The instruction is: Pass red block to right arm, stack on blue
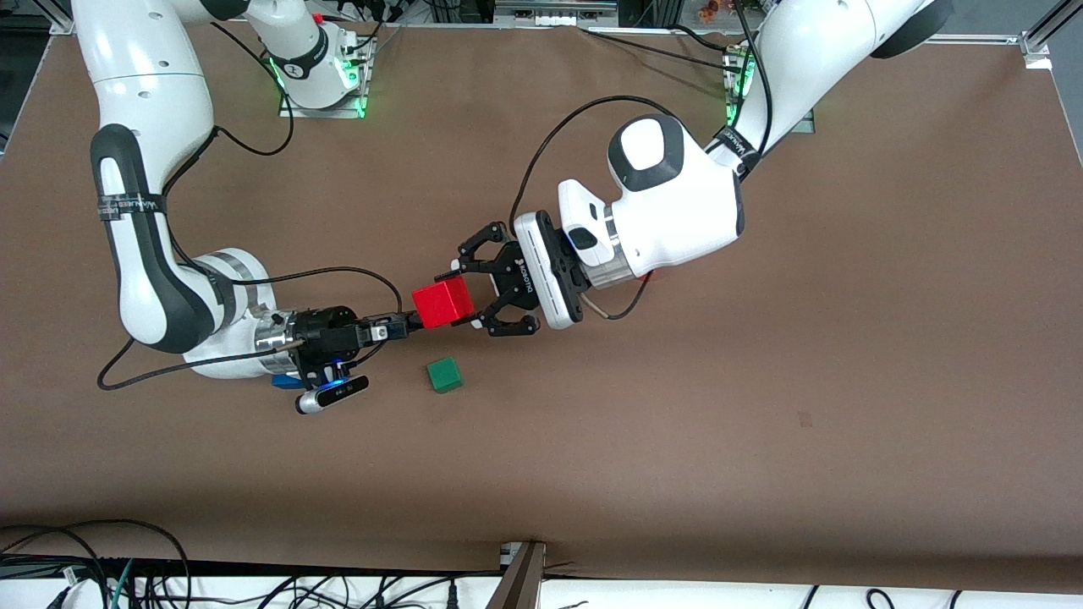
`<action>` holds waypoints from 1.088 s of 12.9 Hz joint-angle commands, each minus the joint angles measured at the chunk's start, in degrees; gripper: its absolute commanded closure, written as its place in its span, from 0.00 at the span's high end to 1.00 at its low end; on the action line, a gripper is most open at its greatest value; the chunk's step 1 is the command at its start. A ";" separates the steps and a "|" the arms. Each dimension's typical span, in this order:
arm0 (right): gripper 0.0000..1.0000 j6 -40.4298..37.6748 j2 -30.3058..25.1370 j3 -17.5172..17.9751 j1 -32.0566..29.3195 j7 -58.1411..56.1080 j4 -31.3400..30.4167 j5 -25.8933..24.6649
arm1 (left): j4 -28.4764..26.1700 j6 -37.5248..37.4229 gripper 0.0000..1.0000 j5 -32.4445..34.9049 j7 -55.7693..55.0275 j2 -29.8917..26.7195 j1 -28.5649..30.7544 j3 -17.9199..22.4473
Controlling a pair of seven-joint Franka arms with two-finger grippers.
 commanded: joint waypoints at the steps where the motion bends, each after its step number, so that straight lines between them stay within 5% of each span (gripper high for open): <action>1: 1.00 -2.02 0.56 0.25 -0.14 -0.81 0.61 1.51 | 3.21 0.26 0.08 -1.59 0.68 1.18 -1.68 0.60; 9: 0.90 -1.94 0.47 0.25 -0.06 -0.55 0.69 1.51 | 4.53 0.35 0.08 -1.50 0.68 1.79 -3.80 3.06; 14: 0.75 -1.94 0.56 0.25 -0.06 -0.64 0.69 1.51 | 4.62 0.44 0.08 -1.59 0.68 1.79 -3.88 3.06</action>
